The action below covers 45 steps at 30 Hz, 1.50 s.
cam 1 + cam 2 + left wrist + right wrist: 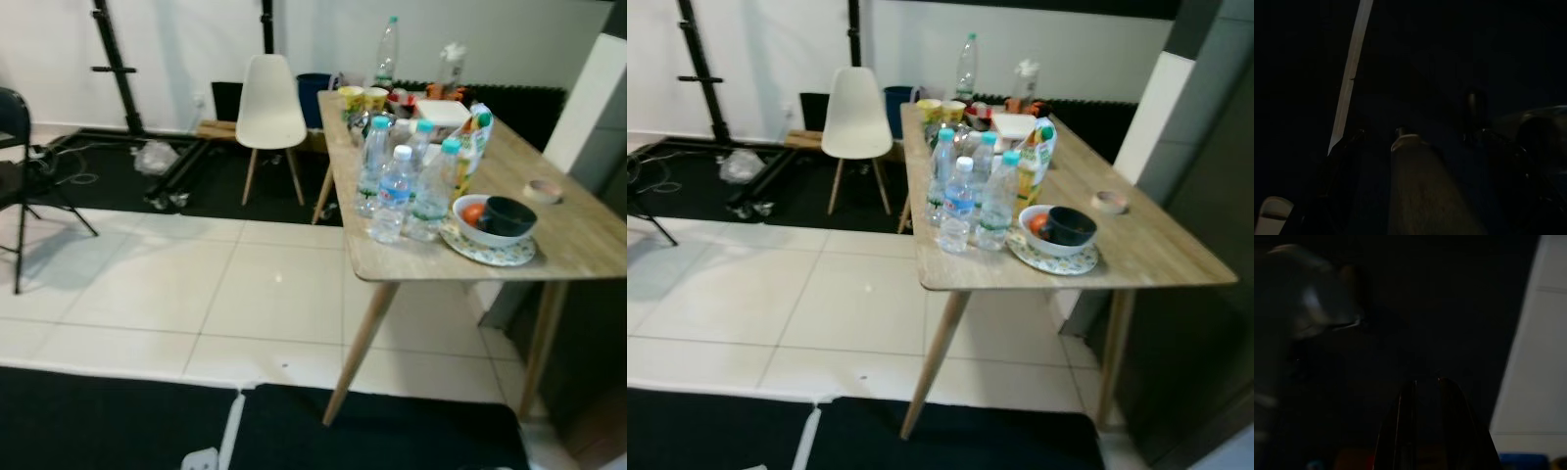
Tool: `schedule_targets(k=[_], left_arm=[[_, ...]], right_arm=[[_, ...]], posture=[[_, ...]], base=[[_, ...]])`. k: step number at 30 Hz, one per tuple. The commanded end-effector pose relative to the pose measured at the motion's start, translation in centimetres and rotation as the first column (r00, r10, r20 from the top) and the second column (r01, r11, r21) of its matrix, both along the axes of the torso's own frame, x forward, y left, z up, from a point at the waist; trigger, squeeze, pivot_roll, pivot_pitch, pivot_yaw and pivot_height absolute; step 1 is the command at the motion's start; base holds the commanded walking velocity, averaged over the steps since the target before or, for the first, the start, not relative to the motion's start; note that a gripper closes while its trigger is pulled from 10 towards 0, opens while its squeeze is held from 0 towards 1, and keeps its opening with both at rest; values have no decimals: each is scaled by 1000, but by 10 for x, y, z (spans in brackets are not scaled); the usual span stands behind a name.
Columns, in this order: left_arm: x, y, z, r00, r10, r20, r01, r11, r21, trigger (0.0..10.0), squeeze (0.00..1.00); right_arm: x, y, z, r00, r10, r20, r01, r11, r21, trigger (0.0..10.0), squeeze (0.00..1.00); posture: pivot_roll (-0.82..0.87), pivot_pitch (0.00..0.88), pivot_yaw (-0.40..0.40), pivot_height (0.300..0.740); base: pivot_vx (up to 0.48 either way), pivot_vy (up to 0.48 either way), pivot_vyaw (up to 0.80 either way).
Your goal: Restocking fridge
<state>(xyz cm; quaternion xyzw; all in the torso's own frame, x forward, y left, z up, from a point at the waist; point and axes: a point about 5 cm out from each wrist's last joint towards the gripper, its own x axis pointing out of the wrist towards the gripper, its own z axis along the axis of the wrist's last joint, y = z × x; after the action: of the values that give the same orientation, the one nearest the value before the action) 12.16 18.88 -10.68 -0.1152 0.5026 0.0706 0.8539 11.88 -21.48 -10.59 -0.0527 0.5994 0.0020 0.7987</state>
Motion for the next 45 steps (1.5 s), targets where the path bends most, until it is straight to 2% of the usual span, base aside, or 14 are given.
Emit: schedule_targets(k=[1, 7, 10, 15, 20, 25, 30, 45], left_arm=[[7, -2, 2, 1000, 3, 20, -3, 1000, -22, 10000, 0], [8, -3, 2, 1000, 9, 25, -8, 999, -41, 10000, 0], [9, -5, 3, 999, 18, 30, -16, 998, -56, 10000, 0], [11, -6, 3, 999, 13, 38, -10, 997, -71, 10000, 0], [11, -7, 3, 999, 8, 39, -5, 997, -80, 10000, 0], [10, -6, 3, 999, 0, 36, 3, 996, -90, 10000, 0], [9, -5, 3, 999, -5, 34, 8, 996, -90, 10000, 0], [10, -7, 3, 999, -13, 35, 16, 996, -89, 10000, 0]], right_arm=[[6, -1, 2, 1000, -1, 12, 1, 1000, -17, 10000, 0], [8, -1, 2, 1000, 1, 16, -1, 1000, -19, 10000, 0], [11, -5, 4, 1000, 2, 22, -1, 1000, -24, 10000, 0], [16, -21, 10, 999, -8, 40, 10, 999, -34, 10000, 0], [18, -25, 11, 999, -8, 43, 10, 999, -34, 10000, 0], [23, -34, 16, 999, -5, 50, 7, 999, -44, 10000, 0], [21, -29, 14, 999, -1, 45, 2, 999, -37, 10000, 0], [20, -28, 13, 999, 10, 44, -8, 999, -38, 10000, 0]], posture=[[-117, 0, -6, 740], [-119, 0, -7, 740], [-119, 0, -7, 740], [-122, 0, -7, 740], [-122, 0, -7, 740], [-123, 0, -6, 740], [-121, 0, -2, 740], [-124, 0, -4, 740]], base=[[0, 0, -681], [0, 0, -678], [0, 0, -675], [0, 0, 0], [0, 0, 0], [0, -424, 0], [0, -441, 0], [0, -447, 0]])
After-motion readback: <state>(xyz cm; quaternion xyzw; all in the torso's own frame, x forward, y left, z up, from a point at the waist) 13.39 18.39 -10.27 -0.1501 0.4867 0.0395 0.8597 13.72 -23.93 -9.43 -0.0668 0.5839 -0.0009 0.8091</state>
